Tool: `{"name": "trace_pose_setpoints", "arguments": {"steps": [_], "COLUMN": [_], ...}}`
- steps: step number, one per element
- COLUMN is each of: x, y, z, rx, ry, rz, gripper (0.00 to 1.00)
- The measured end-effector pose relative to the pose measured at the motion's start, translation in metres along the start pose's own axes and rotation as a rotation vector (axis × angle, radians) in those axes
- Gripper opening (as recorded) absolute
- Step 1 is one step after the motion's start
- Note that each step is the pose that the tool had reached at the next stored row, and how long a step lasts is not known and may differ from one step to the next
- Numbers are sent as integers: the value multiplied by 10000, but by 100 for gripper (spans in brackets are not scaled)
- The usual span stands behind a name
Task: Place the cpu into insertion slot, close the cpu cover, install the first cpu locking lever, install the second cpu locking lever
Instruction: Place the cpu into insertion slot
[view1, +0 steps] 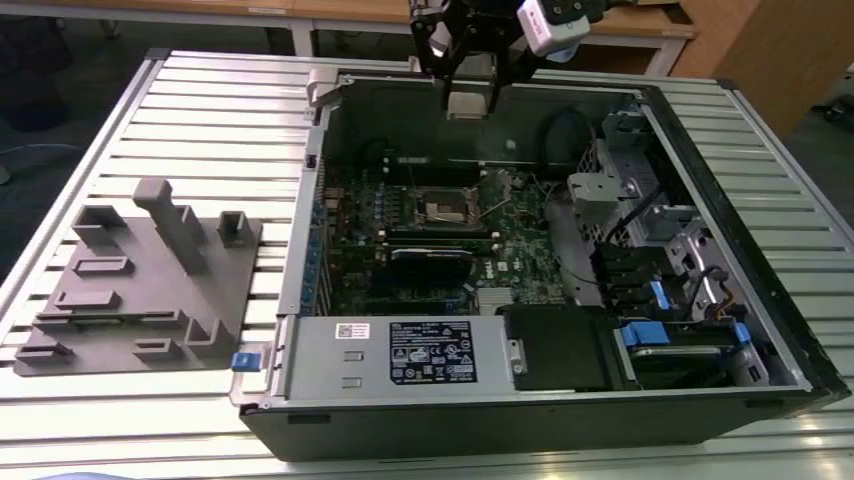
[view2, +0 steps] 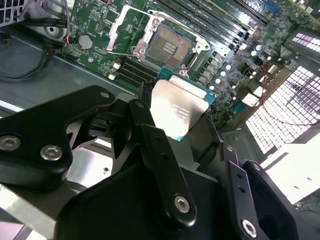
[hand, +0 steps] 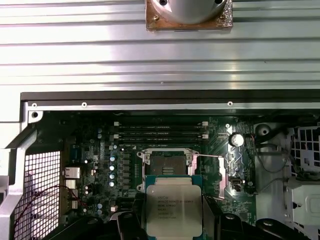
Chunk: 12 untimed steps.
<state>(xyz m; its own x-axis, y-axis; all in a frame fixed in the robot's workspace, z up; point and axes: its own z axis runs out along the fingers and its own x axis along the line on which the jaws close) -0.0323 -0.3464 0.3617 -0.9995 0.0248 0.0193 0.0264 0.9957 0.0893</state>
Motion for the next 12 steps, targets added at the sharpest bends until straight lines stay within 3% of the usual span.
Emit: {"name": "trace_pose_setpoints", "arguments": {"steps": [12], "x": [0], "y": [-3], "z": [33], "rx": [-1], "ry": [-1], "rz": [0], "gripper": [54]}}
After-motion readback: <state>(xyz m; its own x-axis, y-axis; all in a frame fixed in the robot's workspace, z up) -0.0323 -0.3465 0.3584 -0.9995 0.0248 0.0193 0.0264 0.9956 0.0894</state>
